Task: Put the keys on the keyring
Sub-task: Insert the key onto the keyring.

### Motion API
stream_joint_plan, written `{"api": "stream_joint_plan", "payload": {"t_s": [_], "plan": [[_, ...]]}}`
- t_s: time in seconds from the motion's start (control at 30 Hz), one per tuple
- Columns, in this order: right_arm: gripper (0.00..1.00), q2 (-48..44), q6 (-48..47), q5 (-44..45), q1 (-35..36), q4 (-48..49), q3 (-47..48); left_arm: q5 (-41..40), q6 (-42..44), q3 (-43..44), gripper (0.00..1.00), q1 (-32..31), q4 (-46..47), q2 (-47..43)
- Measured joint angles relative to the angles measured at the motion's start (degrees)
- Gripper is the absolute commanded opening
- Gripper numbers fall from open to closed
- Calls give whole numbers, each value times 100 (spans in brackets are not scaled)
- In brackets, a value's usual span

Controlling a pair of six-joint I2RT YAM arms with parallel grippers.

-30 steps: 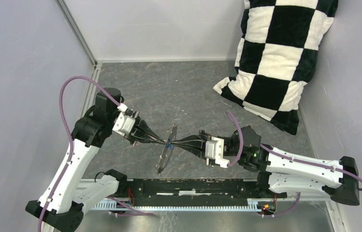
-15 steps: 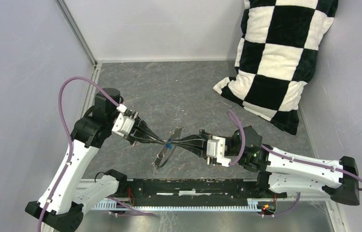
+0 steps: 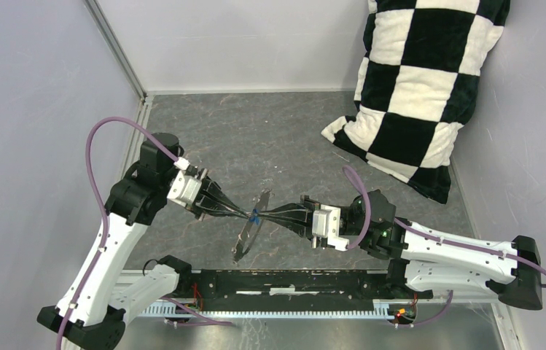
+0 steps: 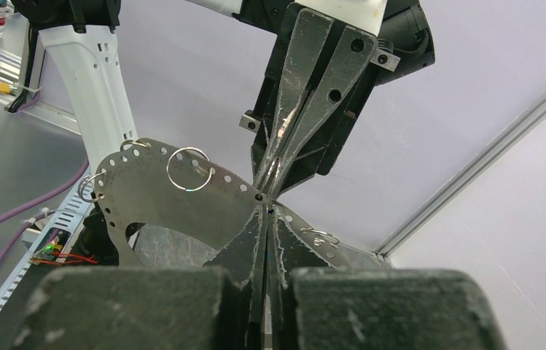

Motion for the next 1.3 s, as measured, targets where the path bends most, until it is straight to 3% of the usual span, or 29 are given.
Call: {"api": "stream_joint_plan", "payload": {"t_s": [1.3], "plan": [[1,31,-2,339,107,-109,68,-4,-122,-66,2,0,79,-81]]}}
